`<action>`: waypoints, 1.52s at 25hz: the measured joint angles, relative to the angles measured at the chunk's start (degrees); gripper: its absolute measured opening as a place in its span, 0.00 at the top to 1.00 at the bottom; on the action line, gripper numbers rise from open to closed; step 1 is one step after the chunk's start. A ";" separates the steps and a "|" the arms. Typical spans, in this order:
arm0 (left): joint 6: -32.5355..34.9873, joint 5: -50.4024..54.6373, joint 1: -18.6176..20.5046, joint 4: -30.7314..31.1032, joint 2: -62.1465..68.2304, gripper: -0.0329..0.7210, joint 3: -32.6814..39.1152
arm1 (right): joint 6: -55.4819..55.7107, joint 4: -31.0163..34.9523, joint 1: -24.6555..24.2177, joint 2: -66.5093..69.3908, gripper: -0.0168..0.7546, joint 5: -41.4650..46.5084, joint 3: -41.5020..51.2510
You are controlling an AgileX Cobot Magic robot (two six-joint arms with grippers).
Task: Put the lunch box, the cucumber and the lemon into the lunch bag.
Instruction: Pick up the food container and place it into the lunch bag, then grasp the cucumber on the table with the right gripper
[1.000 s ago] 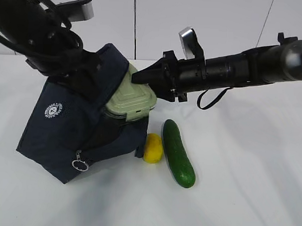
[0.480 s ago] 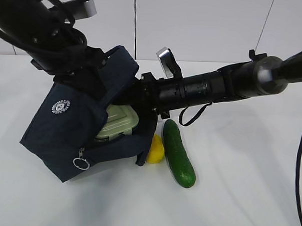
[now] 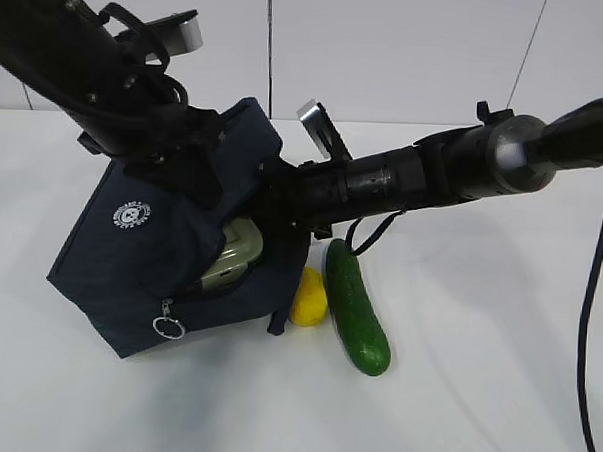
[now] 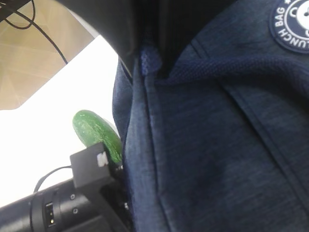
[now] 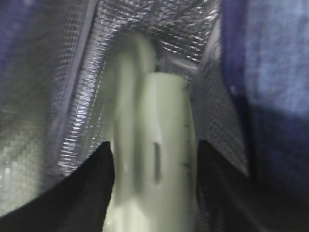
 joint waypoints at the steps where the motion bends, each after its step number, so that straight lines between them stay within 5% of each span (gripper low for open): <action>1: 0.00 -0.08 0.00 -0.15 0.11 0.94 0.00 | 0.00 -0.31 0.00 0.00 0.47 -0.09 0.00; 16: 0.00 -0.08 0.00 -0.42 0.71 0.94 -0.08 | 0.56 -5.08 -1.05 -0.11 0.41 4.45 -0.37; 23: 0.00 -0.08 0.00 -0.51 0.71 0.94 -0.08 | 3.97 -13.96 -9.53 -5.54 0.41 11.32 -0.37; 31: 0.00 0.41 0.00 0.64 0.71 0.94 -0.08 | 13.97 -37.57 -11.87 -12.65 0.41 11.72 -1.58; 38: 0.00 0.96 0.00 1.47 0.71 0.94 -0.08 | 26.77 -50.20 -11.14 -14.03 0.41 11.05 -1.70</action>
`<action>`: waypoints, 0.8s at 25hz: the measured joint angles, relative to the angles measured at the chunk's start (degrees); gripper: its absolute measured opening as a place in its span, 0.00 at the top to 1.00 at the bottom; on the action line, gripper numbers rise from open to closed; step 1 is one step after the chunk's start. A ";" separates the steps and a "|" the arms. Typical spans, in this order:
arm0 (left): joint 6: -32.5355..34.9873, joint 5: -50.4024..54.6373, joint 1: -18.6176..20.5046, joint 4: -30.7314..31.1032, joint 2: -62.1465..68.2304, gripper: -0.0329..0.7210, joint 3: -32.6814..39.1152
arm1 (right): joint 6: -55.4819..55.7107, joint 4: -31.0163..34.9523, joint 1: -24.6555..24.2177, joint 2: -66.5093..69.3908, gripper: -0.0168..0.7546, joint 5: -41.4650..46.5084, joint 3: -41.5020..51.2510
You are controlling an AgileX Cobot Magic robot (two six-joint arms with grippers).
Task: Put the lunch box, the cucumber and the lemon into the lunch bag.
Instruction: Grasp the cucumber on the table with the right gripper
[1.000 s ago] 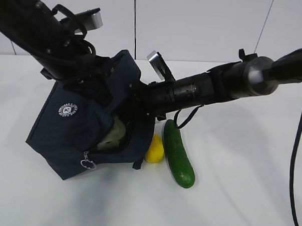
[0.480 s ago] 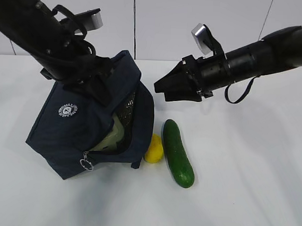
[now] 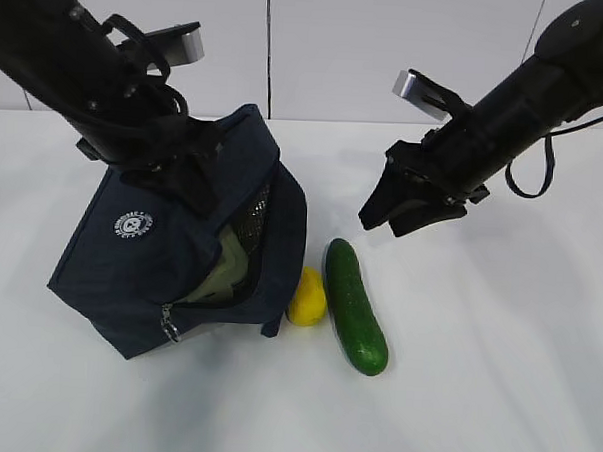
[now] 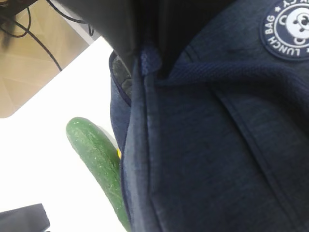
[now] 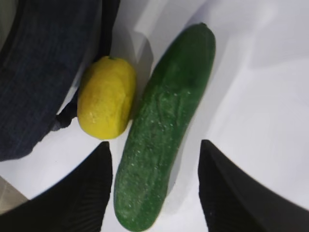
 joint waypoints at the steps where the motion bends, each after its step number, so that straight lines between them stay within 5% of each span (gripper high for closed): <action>1: 0.00 0.00 0.00 0.12 0.00 0.94 0.00 | 1.54 -2.15 0.72 0.00 0.41 -0.55 0.00; 8: 0.00 0.61 0.00 1.65 0.00 0.94 -0.24 | 11.53 -15.47 8.63 0.00 0.42 -7.03 0.00; 20: 0.00 0.79 0.00 2.18 0.00 0.94 -0.24 | 16.70 -20.35 11.51 5.33 0.42 -9.50 -0.22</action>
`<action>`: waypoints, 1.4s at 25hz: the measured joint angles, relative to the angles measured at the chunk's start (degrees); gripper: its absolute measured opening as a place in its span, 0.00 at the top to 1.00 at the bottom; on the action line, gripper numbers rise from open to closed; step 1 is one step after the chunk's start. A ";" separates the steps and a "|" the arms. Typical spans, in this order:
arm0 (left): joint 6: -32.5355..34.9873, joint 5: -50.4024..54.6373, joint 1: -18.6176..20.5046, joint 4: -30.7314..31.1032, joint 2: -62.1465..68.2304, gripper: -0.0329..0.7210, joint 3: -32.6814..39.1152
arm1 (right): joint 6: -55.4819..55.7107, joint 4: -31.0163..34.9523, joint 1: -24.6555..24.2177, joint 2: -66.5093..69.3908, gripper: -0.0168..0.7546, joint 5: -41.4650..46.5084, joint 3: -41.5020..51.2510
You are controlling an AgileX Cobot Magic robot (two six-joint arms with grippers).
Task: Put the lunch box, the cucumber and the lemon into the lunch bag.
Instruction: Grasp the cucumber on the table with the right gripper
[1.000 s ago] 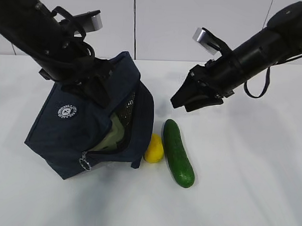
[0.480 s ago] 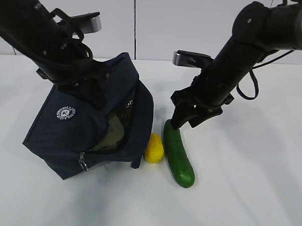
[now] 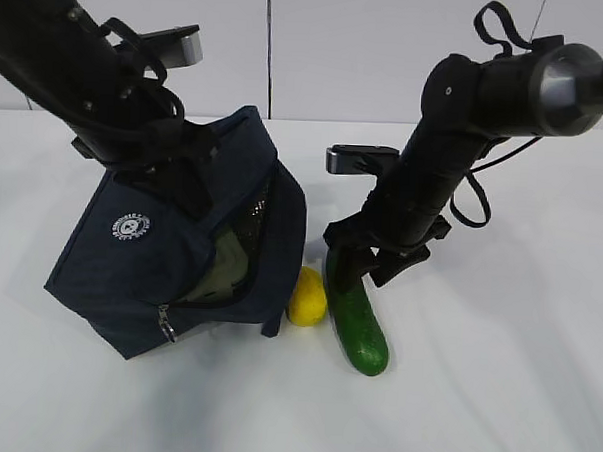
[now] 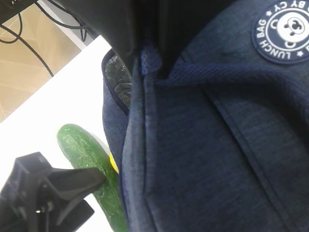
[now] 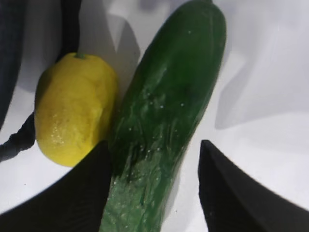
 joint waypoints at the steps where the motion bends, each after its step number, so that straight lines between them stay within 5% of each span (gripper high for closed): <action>1: 0.00 0.00 0.00 -0.01 0.00 0.94 0.00 | 0.09 0.00 0.00 0.30 0.42 -0.04 -0.10; 13: 0.00 0.00 0.00 1.06 0.00 0.94 0.00 | 0.35 0.85 0.25 1.72 0.42 -0.62 -0.19; 28: 0.00 0.09 0.00 1.39 0.00 0.94 0.00 | 0.46 1.24 -0.65 2.29 0.58 3.13 -4.76; 35: 0.00 -0.26 0.00 1.48 0.00 0.94 -0.12 | -4.47 11.57 -3.31 -0.62 0.58 9.79 -9.85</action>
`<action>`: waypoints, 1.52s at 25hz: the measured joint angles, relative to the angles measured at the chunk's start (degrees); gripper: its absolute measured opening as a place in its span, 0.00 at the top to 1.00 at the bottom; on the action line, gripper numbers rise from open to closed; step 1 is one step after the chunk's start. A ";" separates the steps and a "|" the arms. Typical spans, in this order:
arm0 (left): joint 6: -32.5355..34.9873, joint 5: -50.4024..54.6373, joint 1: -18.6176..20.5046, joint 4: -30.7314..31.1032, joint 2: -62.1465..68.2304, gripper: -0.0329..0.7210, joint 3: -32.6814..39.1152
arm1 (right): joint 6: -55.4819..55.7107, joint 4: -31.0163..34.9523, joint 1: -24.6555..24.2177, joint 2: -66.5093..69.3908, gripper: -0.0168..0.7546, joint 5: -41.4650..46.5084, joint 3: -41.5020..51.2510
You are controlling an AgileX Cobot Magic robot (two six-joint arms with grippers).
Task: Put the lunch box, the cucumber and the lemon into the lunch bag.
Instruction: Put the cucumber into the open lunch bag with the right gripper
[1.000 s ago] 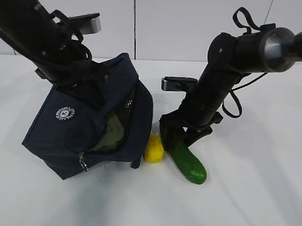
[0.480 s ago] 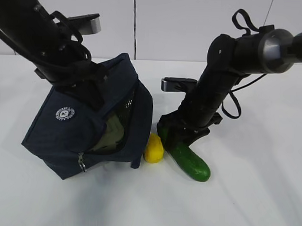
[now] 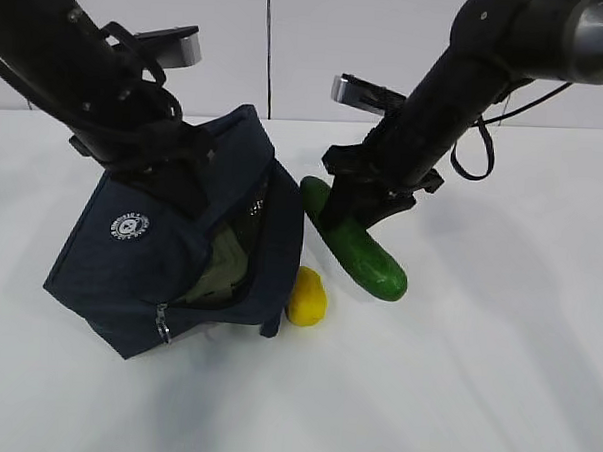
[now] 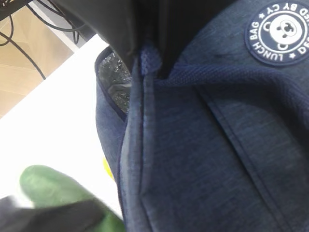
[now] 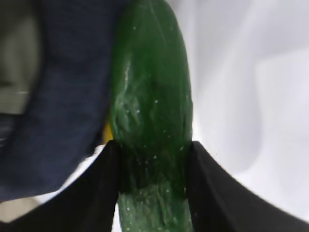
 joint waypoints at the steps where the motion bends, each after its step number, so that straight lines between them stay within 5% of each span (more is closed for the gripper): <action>1: 0.00 -0.11 0.00 -0.24 0.00 0.94 -0.24 | -1.46 1.95 -0.01 -0.10 0.58 1.06 -0.08; 22: 0.00 0.12 0.00 -3.03 0.00 0.94 -0.79 | -22.74 38.87 1.55 7.32 0.58 -0.77 -0.08; 38: 0.00 0.12 0.00 -3.15 0.00 0.94 -0.81 | -25.08 45.79 1.55 9.16 0.36 -2.95 -0.08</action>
